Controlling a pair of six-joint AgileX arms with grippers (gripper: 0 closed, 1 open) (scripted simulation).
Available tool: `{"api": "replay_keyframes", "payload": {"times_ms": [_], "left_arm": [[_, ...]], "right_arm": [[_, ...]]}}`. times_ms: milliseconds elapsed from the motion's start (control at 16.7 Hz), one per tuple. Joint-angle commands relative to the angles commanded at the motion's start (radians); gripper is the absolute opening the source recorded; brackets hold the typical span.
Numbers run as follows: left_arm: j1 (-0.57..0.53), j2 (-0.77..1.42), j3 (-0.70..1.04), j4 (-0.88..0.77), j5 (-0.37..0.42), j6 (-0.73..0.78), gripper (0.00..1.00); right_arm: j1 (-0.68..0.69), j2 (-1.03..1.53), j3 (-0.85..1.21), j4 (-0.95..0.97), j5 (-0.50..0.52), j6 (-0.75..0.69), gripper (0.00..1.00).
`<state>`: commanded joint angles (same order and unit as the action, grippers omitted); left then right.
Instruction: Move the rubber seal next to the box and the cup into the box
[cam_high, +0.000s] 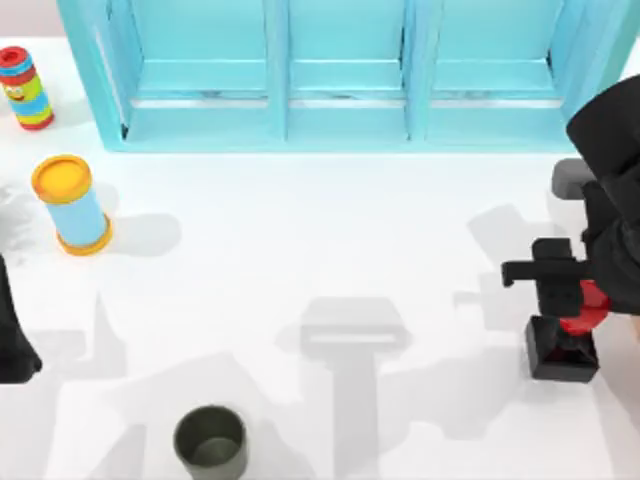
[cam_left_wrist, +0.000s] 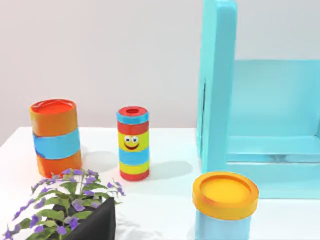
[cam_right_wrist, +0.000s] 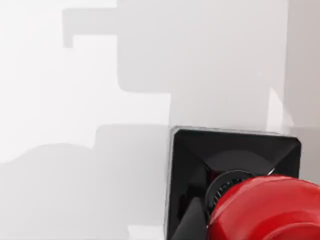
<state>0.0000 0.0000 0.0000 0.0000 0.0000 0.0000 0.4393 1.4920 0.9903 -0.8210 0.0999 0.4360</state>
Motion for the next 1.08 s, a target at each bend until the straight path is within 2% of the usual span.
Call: {"api": "replay_keyframes", "payload": {"times_ms": [240, 300, 840, 1080], "left_arm": [[0.000, 0.000, 0.000, 0.000, 0.000, 0.000, 1.00], [0.000, 0.000, 0.000, 0.000, 0.000, 0.000, 1.00], [0.000, 0.000, 0.000, 0.000, 0.000, 0.000, 1.00], [0.000, 0.000, 0.000, 0.000, 0.000, 0.000, 1.00]], "right_arm": [[0.000, 0.000, 0.000, 0.000, 0.000, 0.000, 0.98], [0.000, 0.000, 0.000, 0.000, 0.000, 0.000, 1.00], [0.001, 0.000, 0.003, -0.003, 0.000, 0.000, 1.00], [0.002, 0.003, 0.112, -0.115, 0.000, 0.000, 1.00]]}}
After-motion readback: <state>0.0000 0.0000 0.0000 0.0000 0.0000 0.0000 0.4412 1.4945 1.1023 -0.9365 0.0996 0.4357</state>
